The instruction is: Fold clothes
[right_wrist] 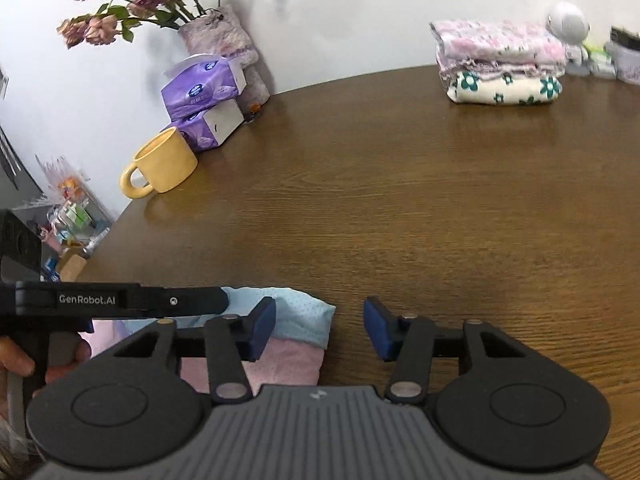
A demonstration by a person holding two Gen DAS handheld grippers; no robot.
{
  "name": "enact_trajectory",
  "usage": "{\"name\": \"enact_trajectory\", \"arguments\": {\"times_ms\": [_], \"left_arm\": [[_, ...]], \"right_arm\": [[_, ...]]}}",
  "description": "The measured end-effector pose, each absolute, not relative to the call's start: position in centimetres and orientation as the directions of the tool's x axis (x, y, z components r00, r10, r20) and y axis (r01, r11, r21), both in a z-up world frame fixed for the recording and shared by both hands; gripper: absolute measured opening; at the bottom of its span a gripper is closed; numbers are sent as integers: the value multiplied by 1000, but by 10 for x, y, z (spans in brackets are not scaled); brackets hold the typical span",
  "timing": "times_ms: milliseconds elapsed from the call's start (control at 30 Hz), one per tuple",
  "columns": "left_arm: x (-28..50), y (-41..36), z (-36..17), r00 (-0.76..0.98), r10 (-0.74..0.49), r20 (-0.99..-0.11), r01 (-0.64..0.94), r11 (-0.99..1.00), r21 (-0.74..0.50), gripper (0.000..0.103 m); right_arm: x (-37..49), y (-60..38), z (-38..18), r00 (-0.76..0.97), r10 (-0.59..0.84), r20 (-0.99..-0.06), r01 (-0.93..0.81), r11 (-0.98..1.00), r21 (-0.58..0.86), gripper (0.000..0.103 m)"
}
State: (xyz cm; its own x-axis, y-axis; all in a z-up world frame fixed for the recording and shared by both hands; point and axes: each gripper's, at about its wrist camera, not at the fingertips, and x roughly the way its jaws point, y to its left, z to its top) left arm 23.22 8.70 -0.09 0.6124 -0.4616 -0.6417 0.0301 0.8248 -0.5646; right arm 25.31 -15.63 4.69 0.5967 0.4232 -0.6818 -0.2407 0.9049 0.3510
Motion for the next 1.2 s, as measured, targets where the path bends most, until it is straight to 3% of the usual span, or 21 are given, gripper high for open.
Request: {"name": "enact_trajectory", "arguments": {"times_ms": [100,267,467,567,900,1133,1200], "left_arm": [[233,86,-2,609,-461,-645,28,826,-563,34],[233,82,-1,604,-455,-654,45,839,-542,32],[238,81,-5,587,-481,-651,66,830,-554,6],[234,81,-3,605,-485,-631,82,827,-557,1],[202,61,15,722,-293,-627,108,943,-316,0],[211,93,5,655,-413,-633,47,858,-511,22],[214,99,2,636,-449,-628,40,832,-554,23]], "right_arm": [[255,-154,46,582,432,-689,-240,901,362,39],[258,-147,46,561,431,-706,-234,901,364,39],[262,-144,43,540,444,-715,-212,894,395,34],[262,-145,43,542,452,-709,-209,889,408,24],[258,-138,41,555,433,-710,-239,901,363,20],[256,-139,46,570,432,-699,-256,902,349,22],[255,-141,45,570,437,-696,-256,899,354,22]]}}
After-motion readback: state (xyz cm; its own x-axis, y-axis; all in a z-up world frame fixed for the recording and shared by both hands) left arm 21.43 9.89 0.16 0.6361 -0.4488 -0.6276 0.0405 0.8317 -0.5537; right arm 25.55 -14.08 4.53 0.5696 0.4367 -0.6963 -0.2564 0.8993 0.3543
